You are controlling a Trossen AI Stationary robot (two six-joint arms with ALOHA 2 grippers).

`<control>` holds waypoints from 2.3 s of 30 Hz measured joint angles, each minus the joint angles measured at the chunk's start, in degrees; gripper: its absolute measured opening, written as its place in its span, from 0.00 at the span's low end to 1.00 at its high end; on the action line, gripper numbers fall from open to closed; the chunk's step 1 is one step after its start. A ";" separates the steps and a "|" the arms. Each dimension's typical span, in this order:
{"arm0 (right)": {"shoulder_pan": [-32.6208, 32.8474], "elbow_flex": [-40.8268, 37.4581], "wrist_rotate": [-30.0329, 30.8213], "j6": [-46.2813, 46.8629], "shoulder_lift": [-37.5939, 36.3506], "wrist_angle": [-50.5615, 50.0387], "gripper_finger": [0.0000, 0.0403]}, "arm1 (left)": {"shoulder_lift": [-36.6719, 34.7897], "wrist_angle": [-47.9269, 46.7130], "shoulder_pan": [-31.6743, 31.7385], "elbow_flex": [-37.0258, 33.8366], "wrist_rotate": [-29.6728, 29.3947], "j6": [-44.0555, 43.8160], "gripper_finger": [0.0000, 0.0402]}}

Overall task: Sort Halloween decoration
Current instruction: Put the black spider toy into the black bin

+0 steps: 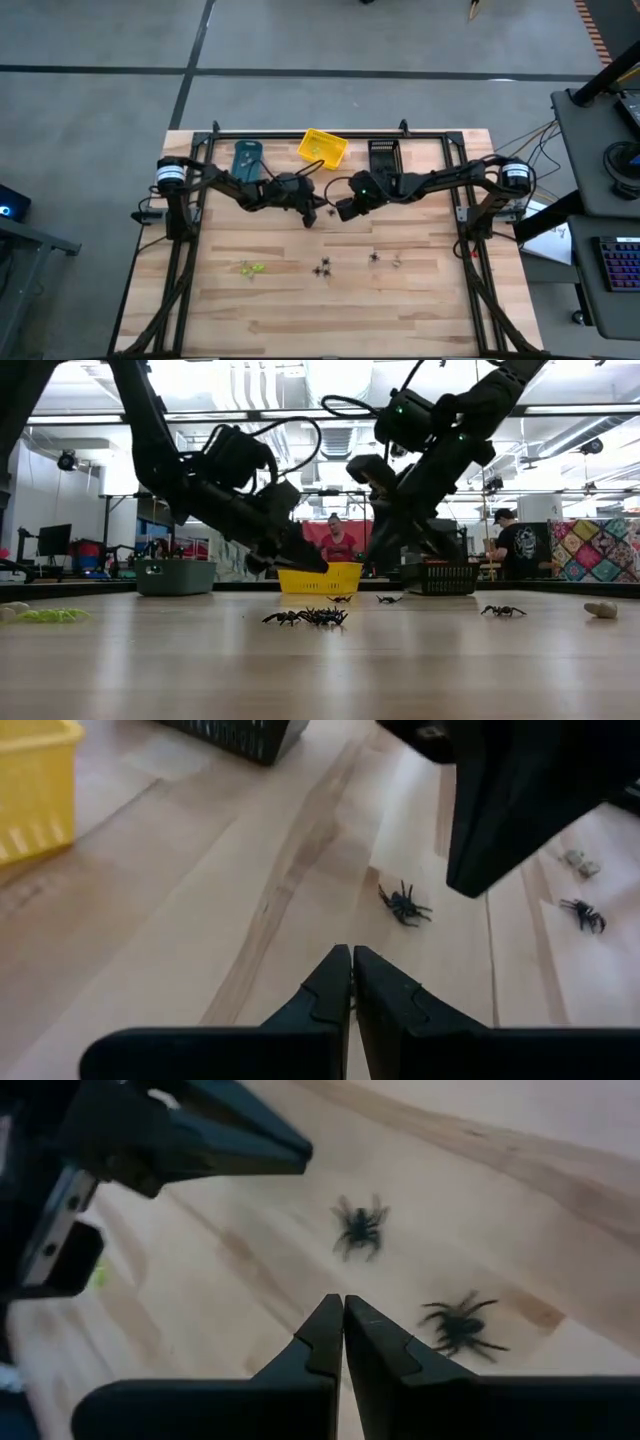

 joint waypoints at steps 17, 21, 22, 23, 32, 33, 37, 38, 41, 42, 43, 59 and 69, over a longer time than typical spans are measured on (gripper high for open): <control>-0.19 0.53 2.38 0.45 4.01 2.30 0.27 | 4.43 0.81 -0.71 2.12 3.17 0.04 0.00; -0.48 0.55 2.42 0.54 4.01 2.14 0.34 | 6.20 1.01 -1.34 2.12 3.17 -0.48 0.00; -0.48 0.53 2.46 0.55 4.01 2.08 0.35 | 6.52 1.01 -1.43 2.12 3.19 -1.05 0.00; -0.48 0.53 2.51 0.66 4.01 2.19 0.36 | 6.66 1.03 -1.44 2.12 3.17 -1.46 0.00; -0.48 0.53 3.75 0.77 4.01 2.30 0.41 | 6.81 1.01 -1.44 2.12 3.01 -1.97 0.00; -0.48 0.53 3.84 0.52 4.01 2.39 0.41 | 6.81 0.94 -1.44 2.12 2.93 -1.97 0.00; -0.46 0.53 3.84 0.41 4.01 4.14 0.41 | 6.81 0.73 -1.44 2.12 2.87 -1.95 0.00; -0.46 0.53 3.84 0.41 4.01 4.72 0.41 | 6.81 0.71 -1.44 2.12 2.86 -1.95 0.00; -0.39 0.53 3.84 0.41 4.01 5.31 0.41 | 6.81 0.65 -1.44 2.12 2.78 -1.95 0.00; -0.39 0.51 3.84 0.41 4.01 5.29 0.41 | 6.81 0.65 -1.44 2.12 2.76 -1.96 0.00; -0.39 0.49 3.84 0.39 4.01 5.31 0.41 | 6.81 0.63 -1.44 2.12 2.72 -1.95 0.00; 0.31 0.36 3.55 -0.14 10.07 11.07 0.41 | 6.81 0.47 -1.44 2.12 2.53 -2.01 0.00; 0.35 0.38 3.49 -1.16 11.14 13.52 0.32 | 6.81 0.45 -1.46 2.10 2.54 -2.16 0.00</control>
